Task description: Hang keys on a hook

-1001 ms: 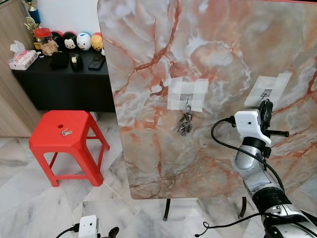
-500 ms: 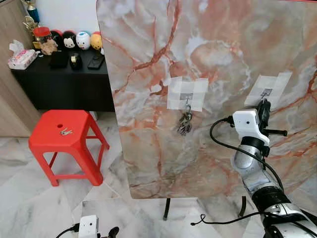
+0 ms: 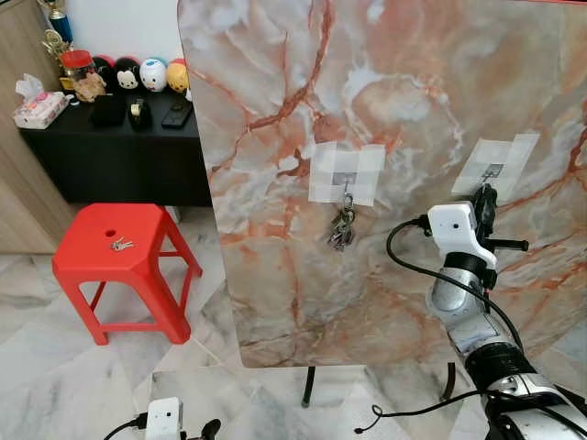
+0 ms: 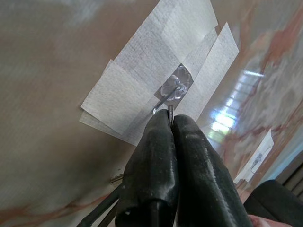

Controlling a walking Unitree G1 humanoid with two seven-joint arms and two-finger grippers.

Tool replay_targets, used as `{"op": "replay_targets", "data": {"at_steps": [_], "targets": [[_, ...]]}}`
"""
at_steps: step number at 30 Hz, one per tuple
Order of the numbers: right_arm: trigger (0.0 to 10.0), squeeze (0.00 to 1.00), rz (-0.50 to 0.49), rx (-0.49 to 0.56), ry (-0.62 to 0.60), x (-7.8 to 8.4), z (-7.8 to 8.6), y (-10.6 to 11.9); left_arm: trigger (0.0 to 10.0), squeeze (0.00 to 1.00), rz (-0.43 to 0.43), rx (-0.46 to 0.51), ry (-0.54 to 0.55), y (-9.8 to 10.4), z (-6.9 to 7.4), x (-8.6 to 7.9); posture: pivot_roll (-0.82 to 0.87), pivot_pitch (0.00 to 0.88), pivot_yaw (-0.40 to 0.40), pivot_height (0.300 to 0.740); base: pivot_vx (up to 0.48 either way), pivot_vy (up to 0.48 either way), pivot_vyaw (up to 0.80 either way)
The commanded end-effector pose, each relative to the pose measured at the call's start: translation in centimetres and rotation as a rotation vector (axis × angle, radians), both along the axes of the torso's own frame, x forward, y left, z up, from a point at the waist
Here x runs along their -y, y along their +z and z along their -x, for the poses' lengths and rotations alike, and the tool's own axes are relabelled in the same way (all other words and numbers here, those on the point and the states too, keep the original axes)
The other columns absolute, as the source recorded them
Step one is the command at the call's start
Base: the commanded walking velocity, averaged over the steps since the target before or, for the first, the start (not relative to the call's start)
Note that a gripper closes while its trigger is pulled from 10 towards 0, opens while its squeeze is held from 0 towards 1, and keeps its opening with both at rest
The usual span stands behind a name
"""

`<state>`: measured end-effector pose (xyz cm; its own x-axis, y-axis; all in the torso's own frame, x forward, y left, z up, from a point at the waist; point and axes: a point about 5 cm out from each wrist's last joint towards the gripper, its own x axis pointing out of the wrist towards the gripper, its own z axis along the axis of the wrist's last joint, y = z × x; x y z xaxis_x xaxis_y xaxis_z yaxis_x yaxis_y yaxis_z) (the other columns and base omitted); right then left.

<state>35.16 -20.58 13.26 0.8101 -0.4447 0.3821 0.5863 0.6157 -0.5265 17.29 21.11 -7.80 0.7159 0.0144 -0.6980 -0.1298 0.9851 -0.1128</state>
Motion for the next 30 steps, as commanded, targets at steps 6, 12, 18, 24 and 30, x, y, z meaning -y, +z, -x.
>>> {"op": "replay_targets", "data": {"at_steps": [6, 12, 18, 24, 30], "targets": [[10.0, 0.0, -0.015, -0.055, 0.009, -0.4, 0.0, -0.8, 10.0, 0.0, 0.002, -0.002, 0.007, -0.1, 0.1, 0.1, 0.11, 0.077, -0.059, 0.74, 0.0, 0.0, 0.0], [10.0, 0.0, -0.017, -0.067, 0.013, -0.6, 0.0, -1.1, 10.0, 0.0, 0.003, -0.005, 0.006, -0.1, 0.2, 0.1, 0.11, 0.078, -0.06, 0.74, 0.0, 0.0, 0.0], [10.0, 0.0, -0.014, -0.044, 0.005, -0.6, 0.1, -0.9, 10.0, 0.0, 0.002, -0.007, 0.007, -0.1, 0.2, 0.0, 0.11, 0.079, -0.06, 0.74, 0.0, 0.0, 0.0], [10.0, 0.0, -0.023, -0.026, 0.001, -0.7, 0.4, -1.0, 10.0, 0.0, 0.003, -0.011, 0.009, -0.2, 0.3, 0.0, 0.1, 0.08, -0.063, 0.74, 0.0, 0.0, 0.0], [10.0, 0.0, -0.015, -0.01, -0.001, -0.7, 1.1, -1.4, 10.0, 0.0, 0.004, -0.014, 0.007, -0.2, 0.3, 0.1, 0.1, 0.082, -0.061, 0.74, 0.0, 0.0, 0.0]]}}
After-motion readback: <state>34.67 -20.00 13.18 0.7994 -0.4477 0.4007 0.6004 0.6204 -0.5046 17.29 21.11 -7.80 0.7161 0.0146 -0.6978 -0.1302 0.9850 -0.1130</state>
